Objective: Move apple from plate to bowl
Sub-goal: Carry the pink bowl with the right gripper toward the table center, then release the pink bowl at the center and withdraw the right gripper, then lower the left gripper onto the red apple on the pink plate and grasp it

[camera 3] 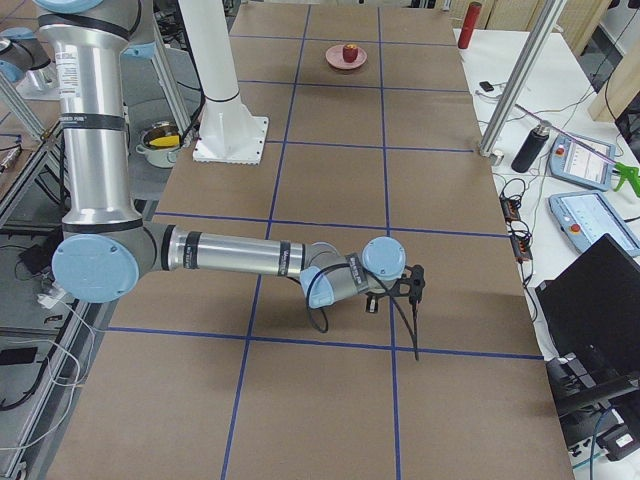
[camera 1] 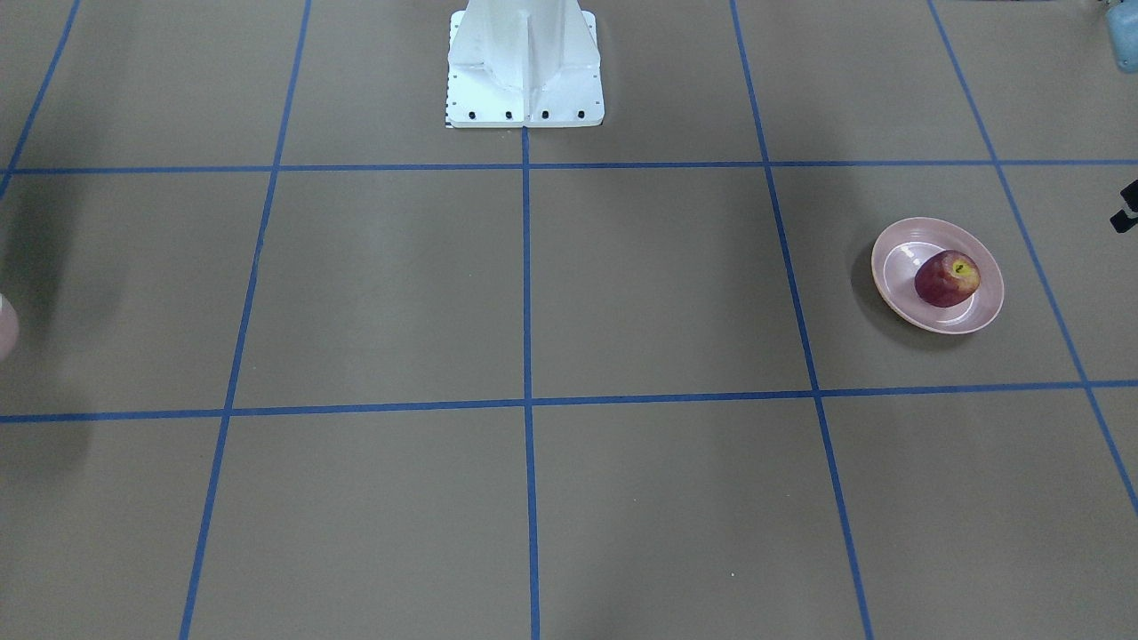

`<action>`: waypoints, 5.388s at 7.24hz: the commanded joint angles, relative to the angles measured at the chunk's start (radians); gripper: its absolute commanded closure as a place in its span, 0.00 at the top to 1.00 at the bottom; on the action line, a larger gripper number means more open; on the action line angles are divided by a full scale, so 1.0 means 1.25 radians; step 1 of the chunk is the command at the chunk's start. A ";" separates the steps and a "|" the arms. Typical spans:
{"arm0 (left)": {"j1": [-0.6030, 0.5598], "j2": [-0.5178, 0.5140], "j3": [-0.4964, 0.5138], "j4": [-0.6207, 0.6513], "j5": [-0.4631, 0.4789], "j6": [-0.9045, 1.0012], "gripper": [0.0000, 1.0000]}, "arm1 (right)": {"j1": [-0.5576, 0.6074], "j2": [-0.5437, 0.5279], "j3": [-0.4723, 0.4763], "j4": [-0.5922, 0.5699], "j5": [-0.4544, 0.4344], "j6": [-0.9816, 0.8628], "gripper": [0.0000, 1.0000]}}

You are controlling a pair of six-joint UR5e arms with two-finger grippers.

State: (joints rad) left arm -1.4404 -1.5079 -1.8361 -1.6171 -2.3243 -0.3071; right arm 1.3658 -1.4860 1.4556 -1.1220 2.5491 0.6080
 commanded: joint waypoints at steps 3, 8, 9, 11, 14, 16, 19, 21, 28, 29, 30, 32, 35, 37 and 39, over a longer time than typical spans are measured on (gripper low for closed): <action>0.005 -0.012 -0.009 -0.007 -0.003 0.003 0.98 | -0.301 0.211 0.132 0.002 -0.201 0.576 0.00; 0.033 -0.017 -0.001 -0.029 -0.005 0.010 0.98 | -0.502 0.484 0.041 -0.157 -0.295 0.706 0.00; 0.033 -0.014 0.004 -0.019 -0.003 0.006 0.98 | -0.508 0.509 -0.008 -0.152 -0.300 0.705 0.00; 0.036 -0.015 0.021 -0.027 0.003 0.010 0.98 | -0.513 0.579 -0.108 -0.149 -0.322 0.715 0.00; 0.038 -0.014 0.023 -0.026 0.004 0.006 0.98 | -0.554 0.578 -0.114 -0.146 -0.344 0.720 0.00; 0.038 -0.014 0.026 -0.027 0.003 0.009 0.98 | -0.569 0.576 -0.114 -0.137 -0.354 0.721 0.00; 0.038 -0.014 0.028 -0.022 0.001 0.003 0.98 | -0.574 0.574 -0.114 -0.115 -0.354 0.728 0.35; 0.038 -0.014 0.027 -0.024 -0.005 0.000 0.98 | -0.572 0.575 -0.109 -0.112 -0.354 0.753 1.00; 0.292 0.058 -0.004 -0.270 0.065 -0.434 0.98 | -0.443 0.240 0.226 -0.120 -0.277 0.628 1.00; 0.329 0.056 -0.005 -0.284 0.077 -0.443 0.98 | -0.441 0.235 0.230 -0.121 -0.277 0.628 1.00; 0.359 0.054 -0.001 -0.283 0.126 -0.445 0.98 | -0.440 0.207 0.242 -0.117 -0.276 0.624 1.00; 0.367 0.020 0.057 -0.286 0.145 -0.443 0.98 | -0.436 0.185 0.253 -0.117 -0.284 0.621 1.00; 0.382 -0.011 0.102 -0.291 0.146 -0.445 0.98 | -0.439 0.185 0.249 -0.117 -0.289 0.616 1.00; 0.385 -0.029 0.135 -0.312 0.146 -0.445 0.98 | -0.439 0.184 0.247 -0.117 -0.289 0.614 1.00; 0.388 -0.029 0.184 -0.376 0.146 -0.445 0.98 | -0.439 0.185 0.246 -0.117 -0.289 0.614 1.00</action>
State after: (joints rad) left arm -0.9580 -1.5434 -1.6453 -2.0375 -2.1415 -0.8636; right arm 0.8176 -1.2558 1.7633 -1.2686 2.1875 1.3761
